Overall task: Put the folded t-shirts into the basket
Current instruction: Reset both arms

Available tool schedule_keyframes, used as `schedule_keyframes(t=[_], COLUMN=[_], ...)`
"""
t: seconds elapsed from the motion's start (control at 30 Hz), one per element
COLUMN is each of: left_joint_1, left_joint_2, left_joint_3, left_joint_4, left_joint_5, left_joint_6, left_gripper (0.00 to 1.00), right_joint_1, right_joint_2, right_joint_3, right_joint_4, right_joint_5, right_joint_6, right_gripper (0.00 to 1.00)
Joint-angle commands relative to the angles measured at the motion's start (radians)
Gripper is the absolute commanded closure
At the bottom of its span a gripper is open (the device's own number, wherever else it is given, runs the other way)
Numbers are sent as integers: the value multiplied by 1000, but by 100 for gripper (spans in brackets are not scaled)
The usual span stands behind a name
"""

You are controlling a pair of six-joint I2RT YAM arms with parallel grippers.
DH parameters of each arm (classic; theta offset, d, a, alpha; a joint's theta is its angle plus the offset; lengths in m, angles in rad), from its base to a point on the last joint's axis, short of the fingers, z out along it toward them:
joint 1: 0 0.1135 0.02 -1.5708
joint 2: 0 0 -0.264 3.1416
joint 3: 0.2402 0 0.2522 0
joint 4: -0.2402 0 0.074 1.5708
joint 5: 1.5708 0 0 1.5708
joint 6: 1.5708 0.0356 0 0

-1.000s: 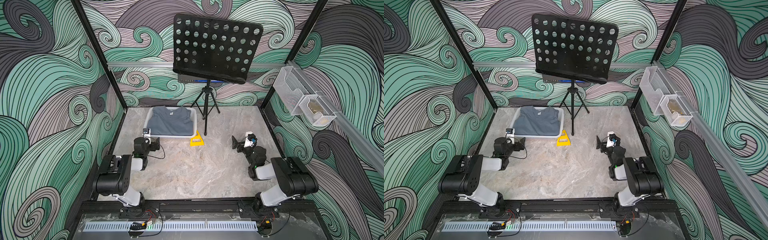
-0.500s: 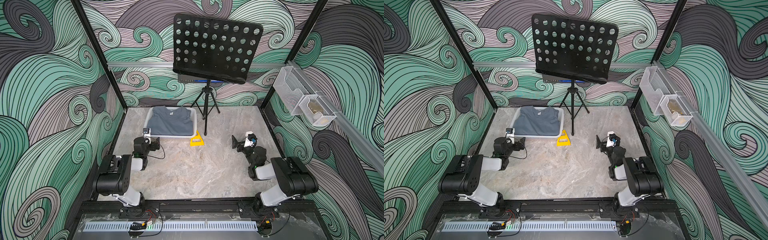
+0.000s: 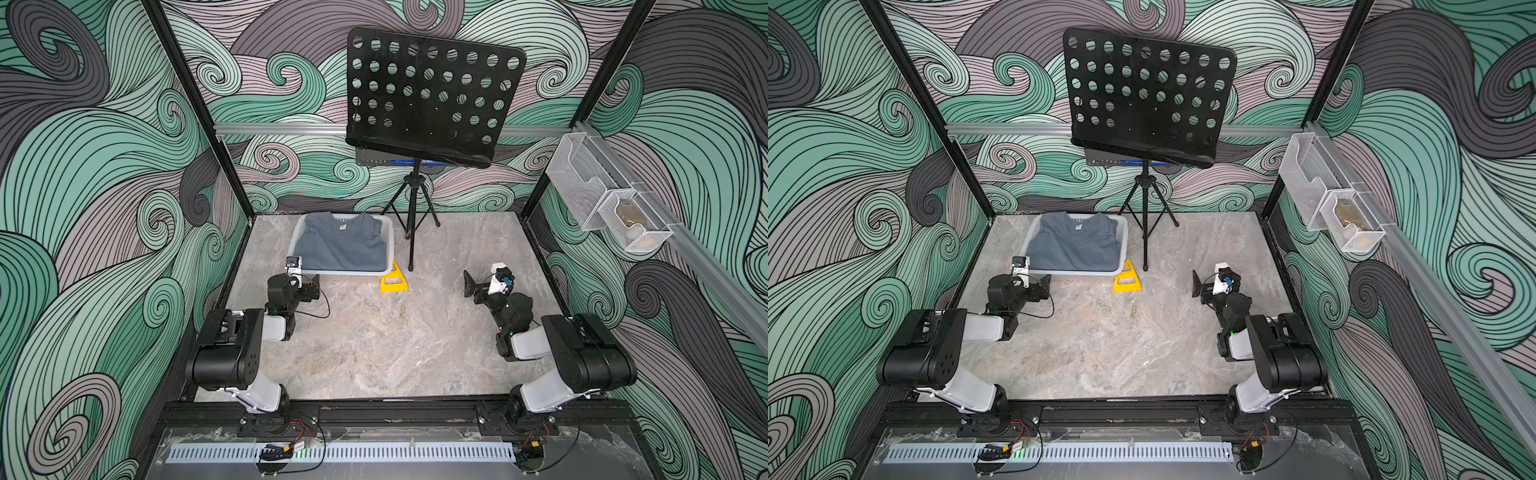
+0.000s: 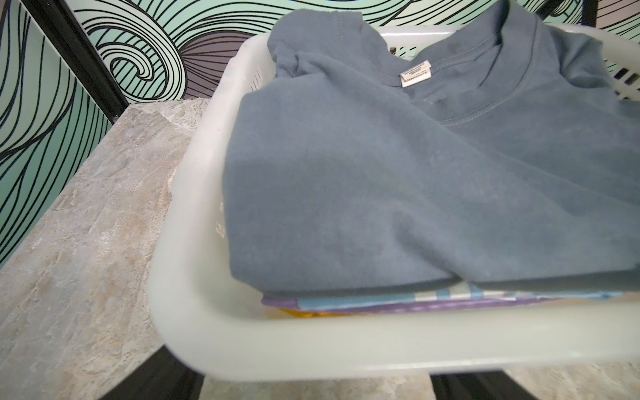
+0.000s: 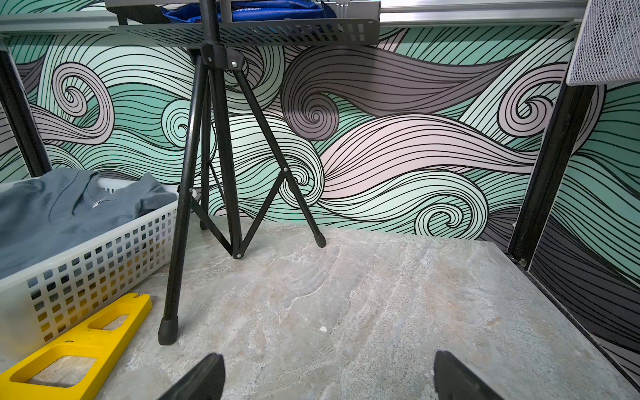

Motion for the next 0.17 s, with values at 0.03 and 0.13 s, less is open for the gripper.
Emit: schedule_keyframes(t=[0.03,0.13], left_joint_1=[-7,-7], left_joint_2=[11,11], left_joint_3=[9,10], left_joint_4=[30,33], left_joint_5=[31,27], left_joint_6=[15,13], left_gripper=[1,1], right_joint_1=[-2,-1], right_joint_2=[11,11], right_joint_3=[-3,-2], right_joint_4=[23,23], right_joint_5=[3,3], right_joint_6=[8,10], right_gripper=[1,1])
